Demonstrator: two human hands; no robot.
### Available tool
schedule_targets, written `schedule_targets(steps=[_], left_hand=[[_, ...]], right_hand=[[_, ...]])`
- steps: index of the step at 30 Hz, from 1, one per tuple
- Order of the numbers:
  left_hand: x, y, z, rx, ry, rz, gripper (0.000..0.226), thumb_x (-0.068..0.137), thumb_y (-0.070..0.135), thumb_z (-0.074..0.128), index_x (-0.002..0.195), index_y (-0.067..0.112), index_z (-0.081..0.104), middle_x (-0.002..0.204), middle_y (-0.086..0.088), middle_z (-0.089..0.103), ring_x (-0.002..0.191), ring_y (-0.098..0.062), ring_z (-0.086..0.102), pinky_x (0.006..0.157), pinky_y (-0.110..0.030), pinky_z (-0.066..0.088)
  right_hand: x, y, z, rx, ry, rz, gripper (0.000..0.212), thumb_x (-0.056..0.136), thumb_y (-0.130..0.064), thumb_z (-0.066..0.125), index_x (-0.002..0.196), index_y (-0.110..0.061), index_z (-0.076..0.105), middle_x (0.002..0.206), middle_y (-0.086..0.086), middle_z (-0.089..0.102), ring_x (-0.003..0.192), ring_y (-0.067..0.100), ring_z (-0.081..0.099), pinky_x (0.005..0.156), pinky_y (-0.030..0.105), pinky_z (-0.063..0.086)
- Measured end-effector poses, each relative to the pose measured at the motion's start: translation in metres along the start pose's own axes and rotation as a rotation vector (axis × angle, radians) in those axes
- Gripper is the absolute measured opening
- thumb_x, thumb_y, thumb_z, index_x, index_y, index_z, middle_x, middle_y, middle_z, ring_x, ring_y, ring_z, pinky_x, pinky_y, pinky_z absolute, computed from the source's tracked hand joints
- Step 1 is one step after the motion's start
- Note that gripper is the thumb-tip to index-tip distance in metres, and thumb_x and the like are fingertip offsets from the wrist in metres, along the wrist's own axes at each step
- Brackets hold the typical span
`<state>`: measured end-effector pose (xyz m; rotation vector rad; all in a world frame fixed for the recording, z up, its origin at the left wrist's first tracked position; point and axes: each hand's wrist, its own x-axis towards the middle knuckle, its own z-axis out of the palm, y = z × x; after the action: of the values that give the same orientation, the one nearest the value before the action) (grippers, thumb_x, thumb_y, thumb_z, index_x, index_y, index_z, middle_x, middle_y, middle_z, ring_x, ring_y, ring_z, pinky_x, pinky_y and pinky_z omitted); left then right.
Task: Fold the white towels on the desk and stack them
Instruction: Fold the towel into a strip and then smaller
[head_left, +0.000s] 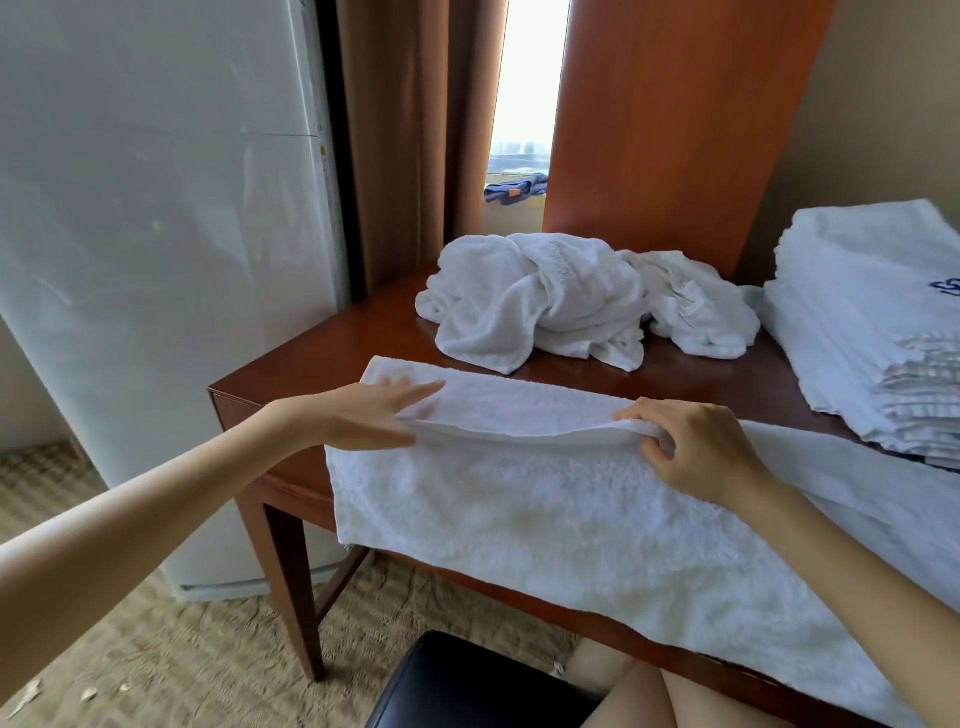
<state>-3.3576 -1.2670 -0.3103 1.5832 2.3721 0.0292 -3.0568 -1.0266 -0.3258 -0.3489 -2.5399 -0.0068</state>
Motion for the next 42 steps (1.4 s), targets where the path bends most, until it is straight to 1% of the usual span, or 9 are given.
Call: schedule_targets(steps=[3,8,12,16,23,26,30,36,42], left_hand=[[0.009,0.011,-0.006,-0.183,-0.052,-0.098,0.100,0.062,0.098,0.017,0.148,0.051,-0.001,0.161,0.002,-0.007,0.148,-0.022,-0.013,0.117,-0.051,-0.002],[0.026,0.025,-0.015,-0.071,0.038,-0.151,0.089,0.075,0.081,-0.001,0.152,0.039,0.013,0.162,-0.003,0.005,0.149,-0.025,-0.002,0.117,-0.054,-0.006],[0.046,0.034,-0.029,0.010,0.102,-0.279,0.069,0.096,0.064,0.012,0.131,0.022,0.053,0.132,-0.005,0.057,0.137,-0.028,0.036,0.115,-0.059,0.000],[0.059,0.070,-0.014,0.194,0.305,0.018,0.052,0.100,0.053,0.023,0.144,0.033,0.041,0.147,-0.003,0.046,0.138,-0.025,0.038,0.115,-0.049,0.022],[0.068,0.093,0.033,0.068,0.159,0.231,0.073,0.081,0.075,0.003,0.148,0.049,-0.003,0.160,0.013,-0.009,0.148,-0.016,-0.010,0.119,-0.043,-0.005],[0.067,0.100,0.025,0.080,0.084,0.167,0.078,0.080,0.077,0.005,0.151,0.045,0.000,0.161,0.011,-0.009,0.149,-0.020,-0.008,0.118,-0.048,-0.005],[0.064,0.144,0.016,0.154,0.262,0.120,0.075,0.087,0.074,0.019,0.141,0.026,0.042,0.156,0.001,0.028,0.147,-0.026,0.017,0.118,-0.057,0.007],[0.067,0.235,0.043,0.141,0.395,0.546,0.082,0.091,0.063,0.043,0.155,0.027,0.008,0.162,0.006,0.009,0.148,-0.011,0.005,0.121,-0.032,0.007],[0.074,0.253,0.058,-0.088,0.489,0.474,0.066,0.092,0.017,0.048,0.152,0.026,0.024,0.158,0.008,0.023,0.146,-0.008,0.018,0.119,-0.023,0.007]], right_hand=[[0.000,0.004,0.003,0.036,-0.057,0.050,0.039,0.074,-0.001,0.062,0.106,-0.021,0.073,0.089,0.000,0.074,0.082,0.023,0.069,0.069,0.041,0.057],[0.007,0.007,0.004,0.057,-0.180,0.093,0.051,0.080,0.000,0.055,0.124,-0.022,0.064,0.116,-0.001,0.069,0.105,0.023,0.064,0.086,0.040,0.052],[0.007,0.007,0.000,0.051,-0.309,0.084,0.061,0.084,0.004,0.049,0.137,-0.027,0.053,0.137,-0.006,0.056,0.127,0.019,0.051,0.104,0.035,0.041],[0.002,0.006,-0.006,0.001,-0.362,0.034,0.074,0.083,0.010,0.048,0.140,-0.036,0.047,0.147,-0.015,0.043,0.137,0.009,0.038,0.113,0.030,0.031],[-0.034,0.023,-0.024,0.011,-0.398,0.033,0.090,0.077,0.021,0.042,0.143,-0.040,0.039,0.151,-0.020,0.033,0.138,0.005,0.034,0.102,0.009,0.027],[-0.055,0.039,-0.044,-0.049,-0.336,0.056,0.090,0.072,0.025,0.045,0.139,-0.033,0.046,0.147,-0.012,0.043,0.136,0.010,0.040,0.105,0.012,0.026],[-0.079,0.053,-0.066,-0.139,-0.113,0.037,0.088,0.057,0.034,0.052,0.131,-0.014,0.060,0.133,0.004,0.060,0.124,0.025,0.057,0.106,0.038,0.038],[-0.123,0.072,-0.082,-0.202,-0.214,0.325,0.074,0.090,0.002,0.047,0.152,-0.030,0.022,0.158,-0.013,0.020,0.145,0.007,0.020,0.114,0.021,0.013],[-0.151,0.073,-0.114,-0.278,0.231,0.222,0.048,0.070,0.019,0.053,0.103,-0.007,0.076,0.108,0.005,0.073,0.103,0.027,0.069,0.095,0.041,0.047]])
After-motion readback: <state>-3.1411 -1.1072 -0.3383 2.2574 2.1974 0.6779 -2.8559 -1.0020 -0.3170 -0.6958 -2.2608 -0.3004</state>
